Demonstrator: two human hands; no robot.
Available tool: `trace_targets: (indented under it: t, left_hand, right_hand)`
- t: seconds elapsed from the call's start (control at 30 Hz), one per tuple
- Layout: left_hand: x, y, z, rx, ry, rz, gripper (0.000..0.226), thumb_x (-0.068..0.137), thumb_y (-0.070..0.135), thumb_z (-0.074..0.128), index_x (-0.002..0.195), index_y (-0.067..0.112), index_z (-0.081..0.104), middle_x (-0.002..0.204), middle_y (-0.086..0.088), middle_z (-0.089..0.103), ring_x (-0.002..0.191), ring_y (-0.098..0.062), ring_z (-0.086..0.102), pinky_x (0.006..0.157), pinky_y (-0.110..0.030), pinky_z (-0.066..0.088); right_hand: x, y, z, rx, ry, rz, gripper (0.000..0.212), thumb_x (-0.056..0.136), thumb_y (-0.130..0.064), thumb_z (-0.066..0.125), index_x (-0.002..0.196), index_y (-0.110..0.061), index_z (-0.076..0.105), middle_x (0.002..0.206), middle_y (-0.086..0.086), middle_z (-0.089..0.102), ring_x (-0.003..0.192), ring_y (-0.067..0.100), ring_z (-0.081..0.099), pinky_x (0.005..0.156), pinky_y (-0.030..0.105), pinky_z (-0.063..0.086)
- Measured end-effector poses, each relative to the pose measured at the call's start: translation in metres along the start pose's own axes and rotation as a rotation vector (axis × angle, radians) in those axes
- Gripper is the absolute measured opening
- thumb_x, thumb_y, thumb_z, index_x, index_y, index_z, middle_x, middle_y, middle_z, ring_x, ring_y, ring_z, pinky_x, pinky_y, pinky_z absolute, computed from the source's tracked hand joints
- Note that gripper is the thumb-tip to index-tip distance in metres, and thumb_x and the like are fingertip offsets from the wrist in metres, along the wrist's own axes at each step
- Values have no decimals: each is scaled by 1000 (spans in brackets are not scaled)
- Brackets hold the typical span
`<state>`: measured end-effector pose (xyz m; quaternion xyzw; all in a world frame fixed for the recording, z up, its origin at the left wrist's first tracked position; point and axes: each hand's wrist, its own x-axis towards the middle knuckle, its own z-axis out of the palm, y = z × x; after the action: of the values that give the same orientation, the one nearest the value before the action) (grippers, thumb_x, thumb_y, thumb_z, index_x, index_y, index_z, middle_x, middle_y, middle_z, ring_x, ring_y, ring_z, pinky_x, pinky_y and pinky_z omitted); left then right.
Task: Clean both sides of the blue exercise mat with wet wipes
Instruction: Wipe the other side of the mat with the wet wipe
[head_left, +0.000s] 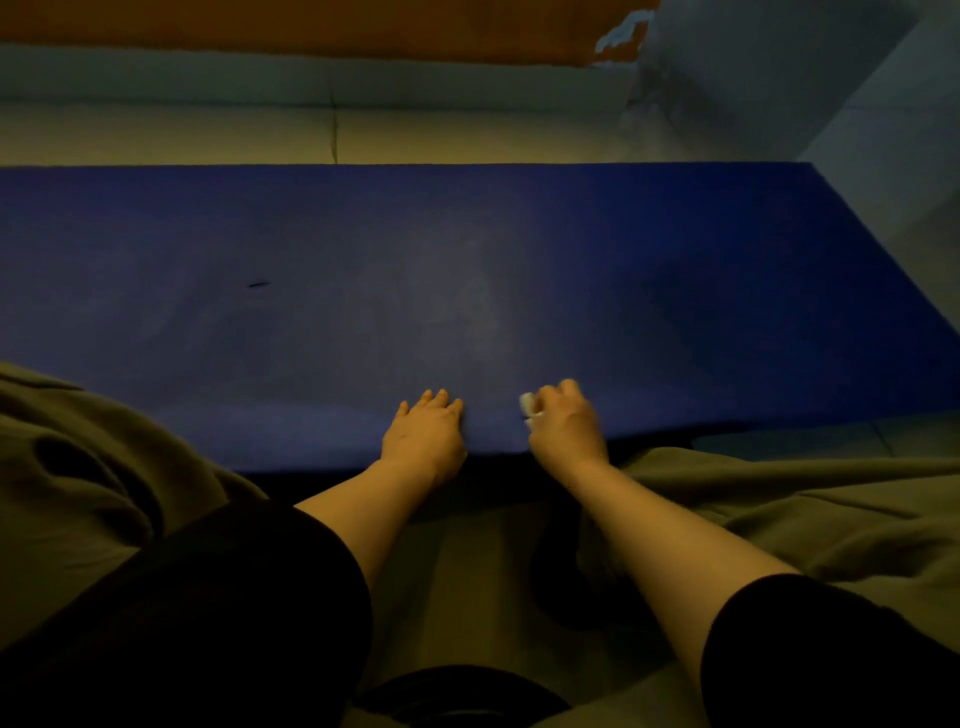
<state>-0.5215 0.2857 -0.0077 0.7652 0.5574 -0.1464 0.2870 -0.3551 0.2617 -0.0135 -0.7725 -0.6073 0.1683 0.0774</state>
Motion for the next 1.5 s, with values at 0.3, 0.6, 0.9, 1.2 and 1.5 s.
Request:
trace_targets:
  t: [0.3,0.6,0.9,1.2,1.5]
  left_hand:
    - [-2,-1,2,-139,125,4,37,97,4,43,132,13,49,139,-7,47,140,-29,30,119,-48,13]
    - [7,14,12,-180,145,86,28,102,14,43,128,10,53,144,-8,43,142,-24,28,119,-40,17]
    - [19,35,12,-135,160,154,39,104,16,36,143,13,41,156,-7,28,147,-25,18,121,-42,9]
    - [34,45,18,-88,182,132,43,104,23,34,146,12,34,157,-8,26,147,-24,16,119,-45,11]
    - [57,36,14,-68,220,69,46,102,26,34,147,14,34,158,-7,24,146,-21,21,118,-41,13]
  right_hand:
    - [-3,1,4,64,4,-27,12,85,-10,56,92,0,59,107,19,49,91,39,53,73,38,38]
    - [-30,-26,18,111,-117,-278,14,85,-8,54,96,-1,57,106,17,49,92,38,52,74,40,37]
    - [2,54,-18,24,168,162,14,83,-4,54,95,1,59,109,20,50,89,40,53,71,37,38]
    - [17,52,-15,129,153,178,15,84,-9,60,96,0,58,107,20,52,95,40,54,77,39,40]
    - [36,13,5,146,35,-50,20,87,-19,60,89,1,62,100,23,56,89,40,54,72,40,37]
